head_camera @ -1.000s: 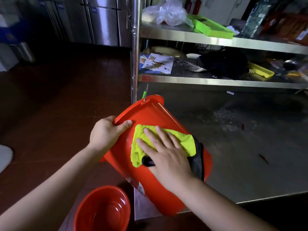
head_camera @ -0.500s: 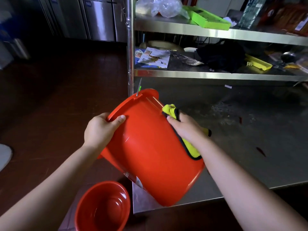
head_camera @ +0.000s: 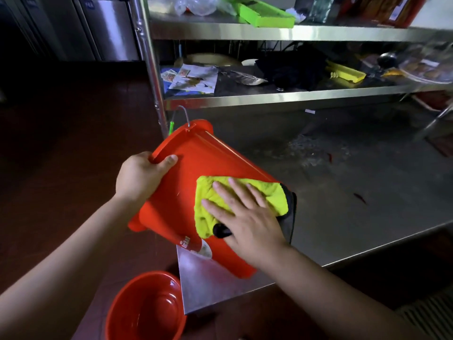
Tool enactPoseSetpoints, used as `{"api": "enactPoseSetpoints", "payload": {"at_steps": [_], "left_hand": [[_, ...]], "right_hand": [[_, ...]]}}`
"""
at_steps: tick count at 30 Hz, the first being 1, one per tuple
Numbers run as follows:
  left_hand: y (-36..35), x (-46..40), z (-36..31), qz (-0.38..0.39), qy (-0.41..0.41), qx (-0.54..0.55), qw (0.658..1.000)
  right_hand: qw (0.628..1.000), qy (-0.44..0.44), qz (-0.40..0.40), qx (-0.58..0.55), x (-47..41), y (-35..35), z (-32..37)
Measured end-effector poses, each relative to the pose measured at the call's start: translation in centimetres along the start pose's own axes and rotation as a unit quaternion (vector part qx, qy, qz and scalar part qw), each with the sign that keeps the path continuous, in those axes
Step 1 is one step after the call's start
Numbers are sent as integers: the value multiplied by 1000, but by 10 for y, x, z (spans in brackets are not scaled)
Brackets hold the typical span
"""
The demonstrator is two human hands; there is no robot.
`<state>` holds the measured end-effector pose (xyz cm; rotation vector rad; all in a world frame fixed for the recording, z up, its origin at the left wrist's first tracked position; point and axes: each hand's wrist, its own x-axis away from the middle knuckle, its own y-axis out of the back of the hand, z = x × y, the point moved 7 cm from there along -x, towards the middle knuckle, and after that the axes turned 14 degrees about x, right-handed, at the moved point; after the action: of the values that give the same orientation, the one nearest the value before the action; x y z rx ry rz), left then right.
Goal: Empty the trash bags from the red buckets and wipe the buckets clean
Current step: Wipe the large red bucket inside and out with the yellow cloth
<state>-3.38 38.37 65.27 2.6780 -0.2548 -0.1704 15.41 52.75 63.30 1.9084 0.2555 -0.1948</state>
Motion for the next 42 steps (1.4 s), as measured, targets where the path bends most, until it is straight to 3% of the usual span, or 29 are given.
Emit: {"api": "enactPoseSetpoints", "payload": {"at_steps": [5,6,8,10,12,14,18,21,26,29,38,42], "left_hand": [[-2,5,13,-5,8,56,998],[-1,7,16,-12,5,62,998],[2,11,21,-28,-6,68,997],[4,13,21,-42,-12,64,997],[2,11,19,-51,-13,45,998],[-1,7,18,-49,-9,32,998],[-7,-2,15,-30,-13,24,999],[-17,-12,3,-17,-14,1,1000],[-29,-26,-10,14,1,8,1000],[-28,-25,-5,13,0,38,999],[-25,10,40,-21,17,174,984],[-18,26,57,-22,8,221,975]], "right_hand": [[979,-149,1,-140,-16,-14,-71],[957,-189,30,-216,-19,-25,-90],[879,-282,131,-362,-19,-51,-120],[811,-340,190,-436,-14,-71,-136],[797,-353,200,-447,-13,-78,-139],[825,-335,181,-418,-13,-72,-132],[961,-207,19,-184,4,-32,-97],[989,-129,-44,-52,29,-16,-53],[996,-15,-74,35,48,-25,8],[995,28,-67,61,48,-27,7],[982,-179,16,-60,1,-17,-82],[905,-317,133,-252,-24,-45,-130]]}}
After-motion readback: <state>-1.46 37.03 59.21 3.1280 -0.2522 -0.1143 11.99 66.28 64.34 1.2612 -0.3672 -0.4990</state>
